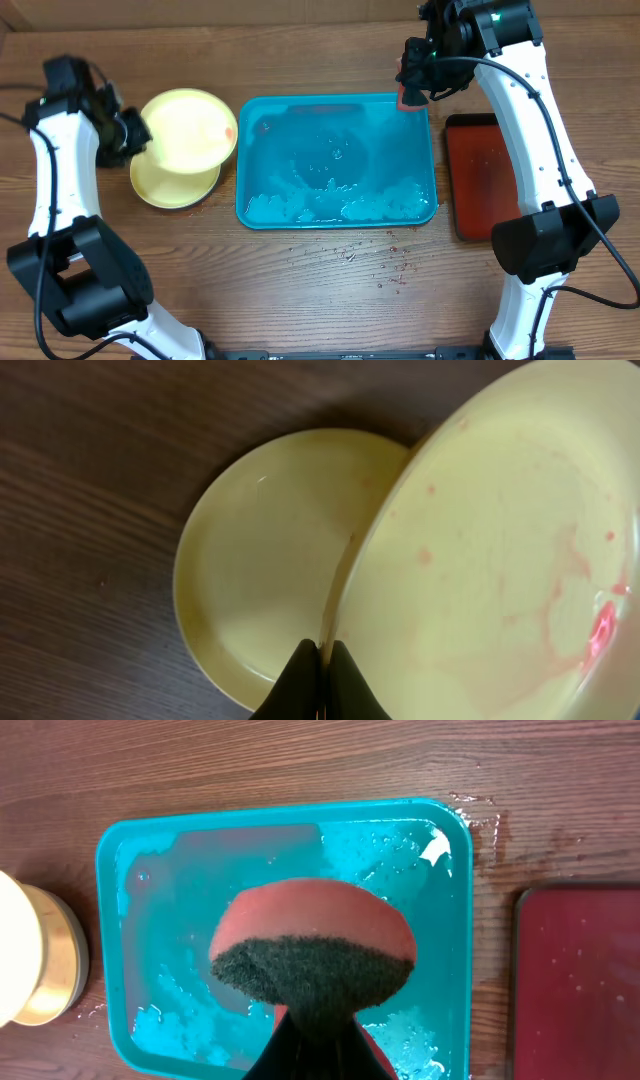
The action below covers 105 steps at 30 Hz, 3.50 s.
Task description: Clean dirty plates on tray and stack at the side
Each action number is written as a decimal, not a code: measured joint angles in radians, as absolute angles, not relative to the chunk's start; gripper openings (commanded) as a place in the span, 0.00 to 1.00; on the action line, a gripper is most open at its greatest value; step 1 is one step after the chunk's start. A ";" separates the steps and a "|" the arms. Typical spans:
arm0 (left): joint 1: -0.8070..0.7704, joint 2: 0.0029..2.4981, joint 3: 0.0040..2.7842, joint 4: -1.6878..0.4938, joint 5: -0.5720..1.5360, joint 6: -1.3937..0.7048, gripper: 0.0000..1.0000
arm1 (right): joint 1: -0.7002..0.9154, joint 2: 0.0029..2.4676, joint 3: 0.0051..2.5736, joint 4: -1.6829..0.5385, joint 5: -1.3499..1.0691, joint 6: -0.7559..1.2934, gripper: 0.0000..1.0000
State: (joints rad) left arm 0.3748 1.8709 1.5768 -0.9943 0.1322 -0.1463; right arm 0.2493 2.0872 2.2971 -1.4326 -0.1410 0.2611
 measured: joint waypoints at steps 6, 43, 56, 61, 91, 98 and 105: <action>0.465 1.871 1.384 -0.840 0.147 -0.147 0.04 | 0.249 2.087 2.297 -1.445 -0.139 0.261 0.04; 0.232 1.871 1.695 -1.005 0.155 -0.105 0.68 | 0.149 2.087 2.297 -1.608 -0.099 0.261 0.04; -0.050 1.871 1.701 -0.917 0.152 -0.096 0.77 | -0.043 2.086 2.065 -1.516 0.045 0.260 0.04; -0.096 1.871 1.701 -0.907 0.138 -0.094 0.80 | -0.079 2.086 1.824 -1.357 0.060 0.257 0.04; -0.101 1.871 1.701 -0.886 0.127 -0.093 1.00 | -0.103 1.861 1.871 -1.451 -0.039 0.066 0.93; -0.101 1.871 1.701 -0.886 0.126 -0.093 1.00 | -0.102 1.700 1.987 -1.556 -0.150 0.051 1.00; -0.101 1.871 1.701 -0.886 0.126 -0.093 1.00 | -0.102 1.479 2.003 -1.637 -0.230 0.076 1.00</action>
